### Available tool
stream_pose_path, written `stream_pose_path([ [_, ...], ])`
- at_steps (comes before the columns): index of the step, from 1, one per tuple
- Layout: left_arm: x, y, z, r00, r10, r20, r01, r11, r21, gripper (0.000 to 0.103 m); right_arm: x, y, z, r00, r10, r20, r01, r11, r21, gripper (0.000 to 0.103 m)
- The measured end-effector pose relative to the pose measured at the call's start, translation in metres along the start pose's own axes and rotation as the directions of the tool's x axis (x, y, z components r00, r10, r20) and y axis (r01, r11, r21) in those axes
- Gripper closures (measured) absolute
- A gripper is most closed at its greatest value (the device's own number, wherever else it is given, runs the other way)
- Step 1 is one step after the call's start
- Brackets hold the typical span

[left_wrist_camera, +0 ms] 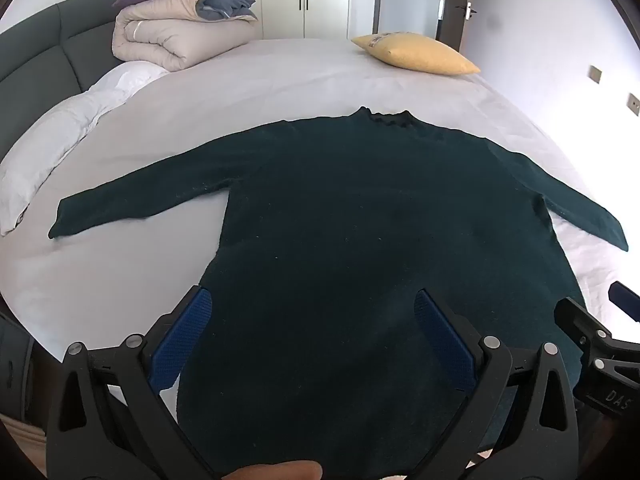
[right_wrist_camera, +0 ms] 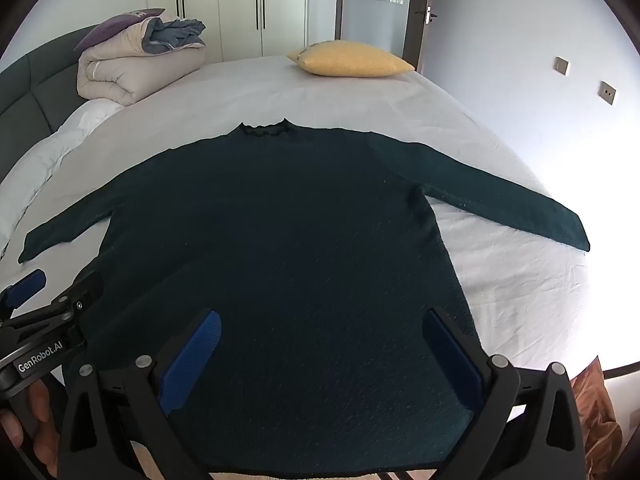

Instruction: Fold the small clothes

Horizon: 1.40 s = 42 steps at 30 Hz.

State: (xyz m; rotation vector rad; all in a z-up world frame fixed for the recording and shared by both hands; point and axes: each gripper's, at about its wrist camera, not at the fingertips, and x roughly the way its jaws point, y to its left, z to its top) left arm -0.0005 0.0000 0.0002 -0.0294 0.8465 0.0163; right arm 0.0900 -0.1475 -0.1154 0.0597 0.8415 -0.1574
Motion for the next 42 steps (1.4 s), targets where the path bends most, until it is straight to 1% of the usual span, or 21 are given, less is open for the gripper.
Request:
stream_pose_path([
  [20,0.0002,0.0001,0.0003,1.000,-0.003,-0.009,0.003,1.000,0.000,0.000,0.0020,-0.0027,0.0006,1.000,0.002,-0.012,-0.002,1.000,0.007,0.000],
  [22,0.0019,-0.0052,0.0005,1.000,-0.003,-0.008,0.003,1.000,0.000,0.000,0.0018,-0.0026,0.0009,1.000,0.001,-0.013,-0.001,1.000,0.007,0.000],
  [32,0.0000,-0.0066,-0.0043,1.000,-0.010,-0.010,0.010,1.000,0.001,0.000,0.0040,-0.0018,0.0014,1.000,0.002,-0.016,-0.002,1.000,0.006,0.000],
  [42,0.0011,-0.0079,-0.0050,1.000,-0.011,-0.014,0.011,1.000,0.001,0.000,0.0071,-0.0016,-0.0035,1.000,0.003,-0.017,-0.003,1.000,0.011,0.000],
])
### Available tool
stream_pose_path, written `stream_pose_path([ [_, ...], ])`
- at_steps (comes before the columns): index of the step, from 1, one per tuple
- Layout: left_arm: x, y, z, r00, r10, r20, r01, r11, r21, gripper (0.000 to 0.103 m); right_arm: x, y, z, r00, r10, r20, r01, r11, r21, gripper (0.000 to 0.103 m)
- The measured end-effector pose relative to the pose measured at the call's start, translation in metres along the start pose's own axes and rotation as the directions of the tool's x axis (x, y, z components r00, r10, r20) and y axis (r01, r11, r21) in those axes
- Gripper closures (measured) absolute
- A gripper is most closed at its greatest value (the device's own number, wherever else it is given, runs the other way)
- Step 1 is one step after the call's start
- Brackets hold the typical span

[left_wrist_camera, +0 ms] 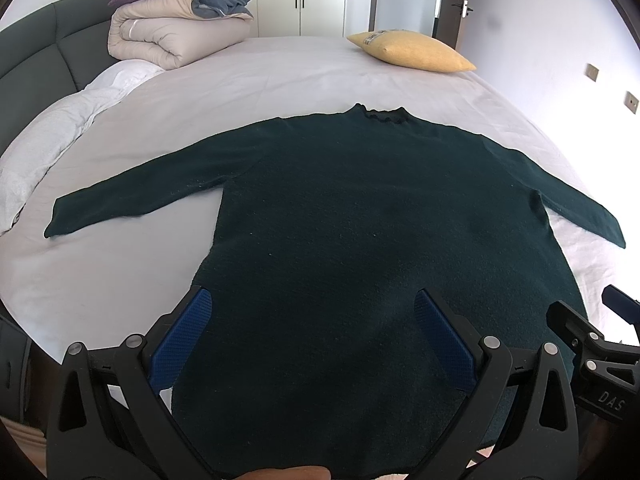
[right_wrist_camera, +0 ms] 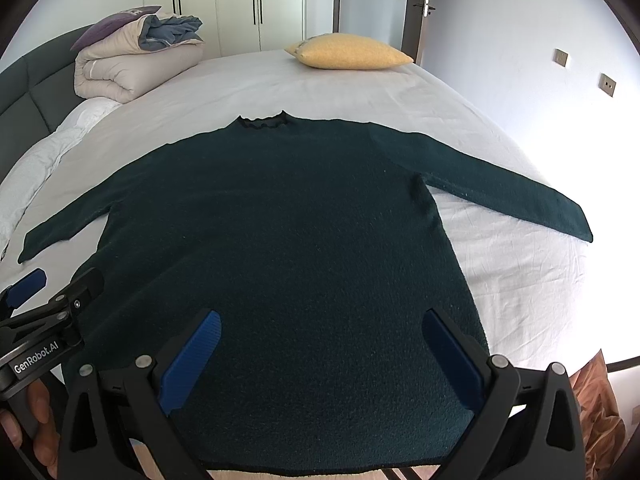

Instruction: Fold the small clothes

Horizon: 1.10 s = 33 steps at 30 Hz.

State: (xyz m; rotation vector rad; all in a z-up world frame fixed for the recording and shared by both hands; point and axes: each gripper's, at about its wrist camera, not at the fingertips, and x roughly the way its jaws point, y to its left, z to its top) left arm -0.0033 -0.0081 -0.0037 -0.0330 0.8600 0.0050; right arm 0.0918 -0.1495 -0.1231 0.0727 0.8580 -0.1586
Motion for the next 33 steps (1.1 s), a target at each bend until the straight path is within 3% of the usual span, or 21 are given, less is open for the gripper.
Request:
stream_pose_path([
  [33,0.0039,0.0000,-0.0034,1.000,-0.002,-0.007,0.002,1.000,0.001,0.000,-0.0006,0.0006,-0.0101,1.000,-0.001,-0.010,0.001,1.000,0.005,0.000],
])
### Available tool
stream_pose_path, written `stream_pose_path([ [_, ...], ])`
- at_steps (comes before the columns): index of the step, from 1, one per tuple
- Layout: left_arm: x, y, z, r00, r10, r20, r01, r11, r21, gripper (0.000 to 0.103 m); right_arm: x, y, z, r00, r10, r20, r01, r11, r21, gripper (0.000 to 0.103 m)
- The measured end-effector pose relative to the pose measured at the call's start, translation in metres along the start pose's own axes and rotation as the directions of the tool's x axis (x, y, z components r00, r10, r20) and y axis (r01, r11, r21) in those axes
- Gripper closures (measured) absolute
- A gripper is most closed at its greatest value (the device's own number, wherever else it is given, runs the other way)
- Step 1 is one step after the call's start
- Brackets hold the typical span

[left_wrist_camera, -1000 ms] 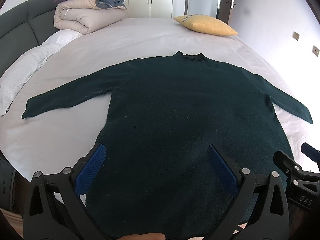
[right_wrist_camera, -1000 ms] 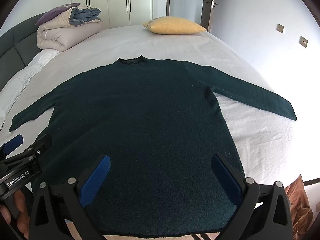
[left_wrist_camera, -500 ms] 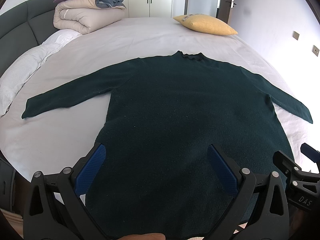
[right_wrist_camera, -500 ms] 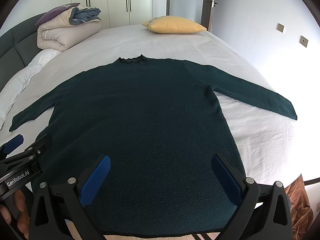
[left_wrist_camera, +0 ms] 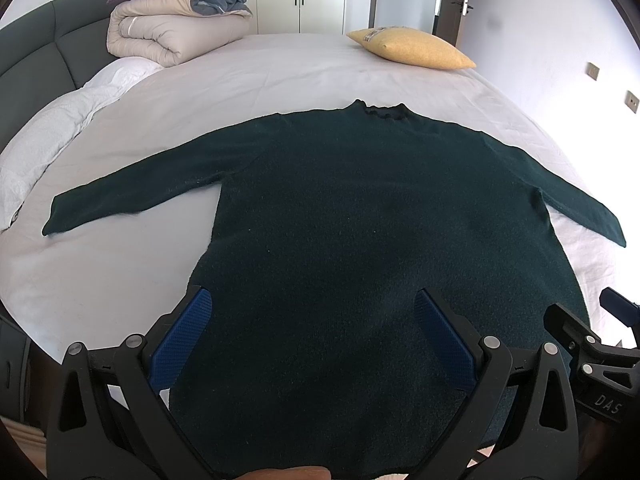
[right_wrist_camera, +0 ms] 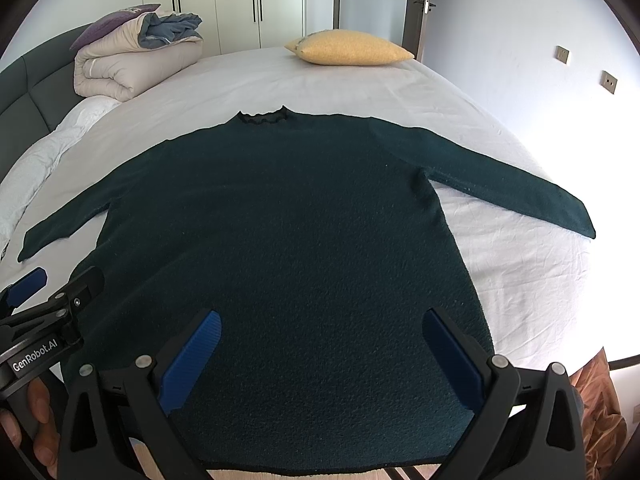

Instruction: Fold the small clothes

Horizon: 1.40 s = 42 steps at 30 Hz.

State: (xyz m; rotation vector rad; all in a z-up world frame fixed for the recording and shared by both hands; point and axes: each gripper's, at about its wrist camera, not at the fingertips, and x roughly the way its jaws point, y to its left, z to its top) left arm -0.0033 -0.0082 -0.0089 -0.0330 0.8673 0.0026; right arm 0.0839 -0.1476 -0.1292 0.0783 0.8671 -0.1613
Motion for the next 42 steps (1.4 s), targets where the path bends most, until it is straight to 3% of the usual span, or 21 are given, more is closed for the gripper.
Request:
stream_pose_path([
  [42,0.0012,0.0004,0.0004,1.000,-0.001,-0.003,0.001,1.000,0.000,0.000,-0.0004,0.0004,-0.0033,1.000,0.004,-0.010,-0.004,1.000,0.004,0.000],
])
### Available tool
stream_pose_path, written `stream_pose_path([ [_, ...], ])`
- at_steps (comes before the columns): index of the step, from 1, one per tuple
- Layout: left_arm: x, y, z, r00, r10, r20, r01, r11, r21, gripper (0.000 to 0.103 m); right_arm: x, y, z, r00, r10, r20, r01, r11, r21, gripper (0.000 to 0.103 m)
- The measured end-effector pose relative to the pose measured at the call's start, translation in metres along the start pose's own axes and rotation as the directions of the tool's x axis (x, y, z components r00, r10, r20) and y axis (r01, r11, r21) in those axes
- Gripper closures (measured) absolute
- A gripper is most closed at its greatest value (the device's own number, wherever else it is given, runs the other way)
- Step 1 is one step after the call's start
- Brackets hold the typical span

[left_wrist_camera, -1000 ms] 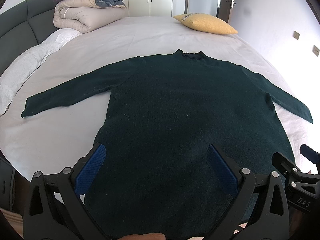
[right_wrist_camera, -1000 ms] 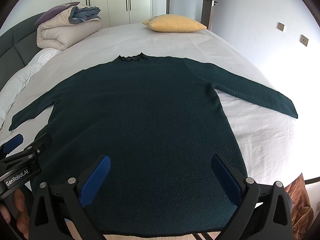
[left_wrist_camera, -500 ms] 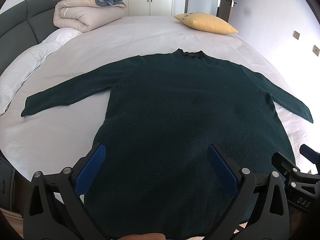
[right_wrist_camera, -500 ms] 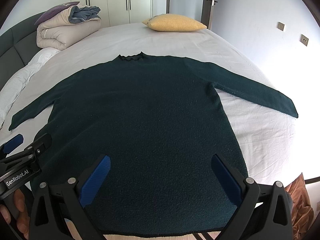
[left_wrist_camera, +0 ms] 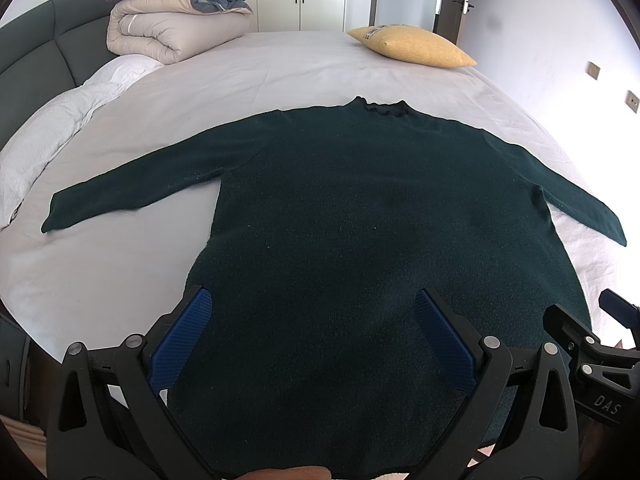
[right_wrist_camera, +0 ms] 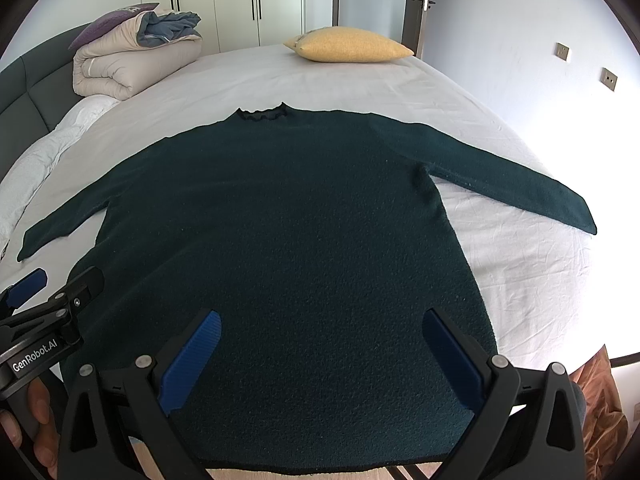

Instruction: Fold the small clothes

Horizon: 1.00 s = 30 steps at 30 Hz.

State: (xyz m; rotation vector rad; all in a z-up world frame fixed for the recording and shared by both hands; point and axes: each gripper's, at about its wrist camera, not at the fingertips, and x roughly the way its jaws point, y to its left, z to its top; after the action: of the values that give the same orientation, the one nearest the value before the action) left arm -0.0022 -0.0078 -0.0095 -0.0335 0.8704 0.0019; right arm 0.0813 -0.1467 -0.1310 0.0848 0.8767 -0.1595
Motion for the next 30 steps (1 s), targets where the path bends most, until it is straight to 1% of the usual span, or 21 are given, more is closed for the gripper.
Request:
stream_pose_path([
  [9,0.002,0.000,-0.004,1.000,-0.006,-0.006,0.005,1.000,-0.003,0.000,0.001,-0.002,-0.004,1.000,0.004,-0.005,-0.004,1.000,0.006,0.000],
  [13,0.008,-0.001,-0.008,1.000,-0.018,-0.006,0.018,1.000,0.000,0.000,-0.002,-0.019,-0.002,0.999,0.031,0.020,-0.032,0.998,0.047,0.000],
  [14,0.009,-0.003,-0.009,1.000,-0.017,-0.003,0.017,1.000,0.005,0.000,-0.003,-0.028,-0.001,0.999,0.039,0.032,-0.041,0.997,0.069,0.000],
  [17,0.018,-0.008,-0.009,1.000,-0.015,-0.001,0.015,0.999,0.036,0.000,-0.005,-0.074,0.008,0.995,0.067,0.075,-0.080,0.982,0.171,0.000],
  [19,0.025,-0.010,-0.005,0.999,-0.029,-0.017,0.029,0.999,0.041,0.000,-0.005,-0.119,0.012,0.992,0.071,0.107,-0.098,0.955,0.279,0.000],
  [21,0.033,-0.009,-0.004,0.996,-0.078,-0.045,0.079,0.997,0.018,0.000,-0.004,-0.180,0.011,0.987,0.074,0.140,-0.129,0.891,0.435,0.000],
  [22,0.039,-0.008,-0.003,0.993,-0.100,-0.057,0.100,0.995,0.000,0.000,-0.002,-0.211,0.009,0.985,0.080,0.151,-0.147,0.846,0.513,0.000],
  [24,0.047,-0.008,0.002,0.991,-0.119,-0.068,0.118,0.993,-0.021,0.000,0.005,-0.275,0.003,0.979,0.105,0.177,-0.197,0.731,0.653,0.000],
  [26,0.056,-0.010,0.008,0.984,-0.160,-0.072,0.157,0.987,-0.041,0.000,0.013,-0.331,-0.008,0.968,0.116,0.222,-0.247,0.590,0.768,0.000],
  [27,0.063,-0.013,0.011,0.976,-0.200,-0.086,0.197,0.979,-0.049,0.000,0.018,-0.351,-0.012,0.961,0.127,0.245,-0.275,0.531,0.801,0.000],
  [28,0.068,-0.015,0.015,0.971,-0.217,-0.102,0.213,0.976,-0.052,0.000,0.023,-0.368,-0.017,0.952,0.143,0.272,-0.307,0.473,0.826,0.000],
  [29,0.072,-0.018,0.018,0.967,-0.228,-0.116,0.223,0.973,-0.057,0.000,0.031,-0.385,-0.022,0.937,0.166,0.307,-0.349,0.410,0.843,0.000],
  [30,0.076,-0.020,0.020,0.964,-0.239,-0.117,0.233,0.970,-0.066,0.000,0.039,-0.396,-0.026,0.927,0.183,0.328,-0.373,0.361,0.854,0.000],
])
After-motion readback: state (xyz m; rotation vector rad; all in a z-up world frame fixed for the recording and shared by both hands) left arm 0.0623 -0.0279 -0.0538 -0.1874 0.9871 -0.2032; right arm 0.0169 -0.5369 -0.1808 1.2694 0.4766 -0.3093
